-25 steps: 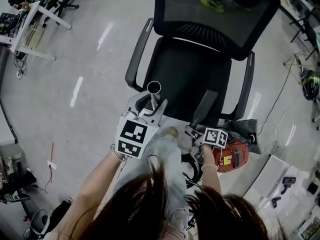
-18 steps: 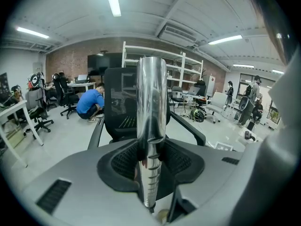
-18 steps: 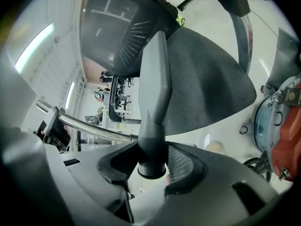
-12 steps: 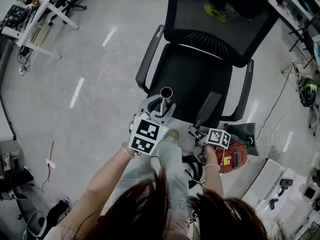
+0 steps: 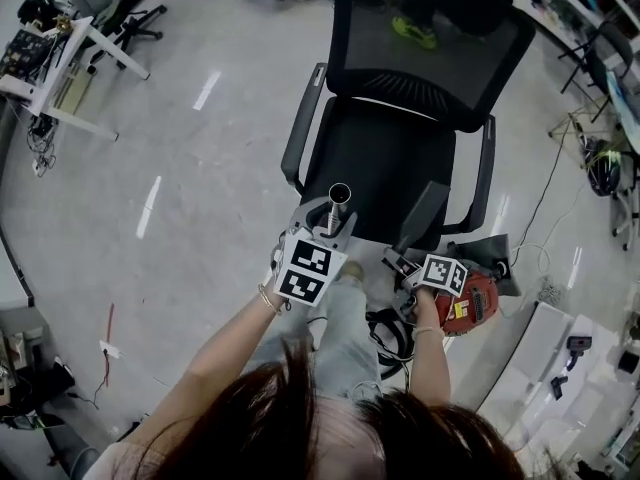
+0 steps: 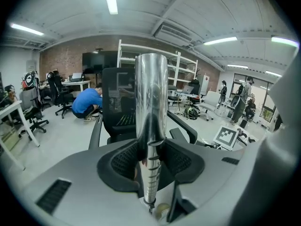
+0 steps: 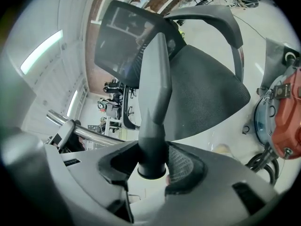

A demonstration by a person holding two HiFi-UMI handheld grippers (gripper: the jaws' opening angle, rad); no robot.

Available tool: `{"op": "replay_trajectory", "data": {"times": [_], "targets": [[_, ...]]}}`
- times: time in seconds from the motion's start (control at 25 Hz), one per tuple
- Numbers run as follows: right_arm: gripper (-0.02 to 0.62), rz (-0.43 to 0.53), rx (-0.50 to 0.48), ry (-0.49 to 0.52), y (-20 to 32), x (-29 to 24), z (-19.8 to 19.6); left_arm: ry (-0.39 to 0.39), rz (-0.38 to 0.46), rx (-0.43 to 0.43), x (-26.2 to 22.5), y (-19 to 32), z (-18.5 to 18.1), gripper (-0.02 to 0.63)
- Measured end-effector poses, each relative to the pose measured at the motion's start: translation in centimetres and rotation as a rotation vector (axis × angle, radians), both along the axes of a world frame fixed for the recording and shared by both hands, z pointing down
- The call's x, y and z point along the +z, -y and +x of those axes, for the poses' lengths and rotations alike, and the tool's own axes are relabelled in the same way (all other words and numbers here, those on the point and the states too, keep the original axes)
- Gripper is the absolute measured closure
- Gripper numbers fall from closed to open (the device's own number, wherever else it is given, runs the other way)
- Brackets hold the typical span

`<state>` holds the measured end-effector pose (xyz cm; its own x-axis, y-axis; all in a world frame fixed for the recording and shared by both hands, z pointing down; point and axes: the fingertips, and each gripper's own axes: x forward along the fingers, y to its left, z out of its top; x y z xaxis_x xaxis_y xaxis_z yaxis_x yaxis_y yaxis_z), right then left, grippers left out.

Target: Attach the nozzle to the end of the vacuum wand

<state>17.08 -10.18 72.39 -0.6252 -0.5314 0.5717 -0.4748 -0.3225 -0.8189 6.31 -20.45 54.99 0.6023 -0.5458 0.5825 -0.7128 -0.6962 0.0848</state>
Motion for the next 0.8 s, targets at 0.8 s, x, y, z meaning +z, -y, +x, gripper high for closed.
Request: {"op": "replay_trajectory", "data": {"times": [0.8], "targets": [[0.410, 0.100, 0.111, -0.012, -2.3, -8.4, -4.2, -0.020, -0.017, 0.080, -2.0, -4.5, -3.0, 0.446]]}}
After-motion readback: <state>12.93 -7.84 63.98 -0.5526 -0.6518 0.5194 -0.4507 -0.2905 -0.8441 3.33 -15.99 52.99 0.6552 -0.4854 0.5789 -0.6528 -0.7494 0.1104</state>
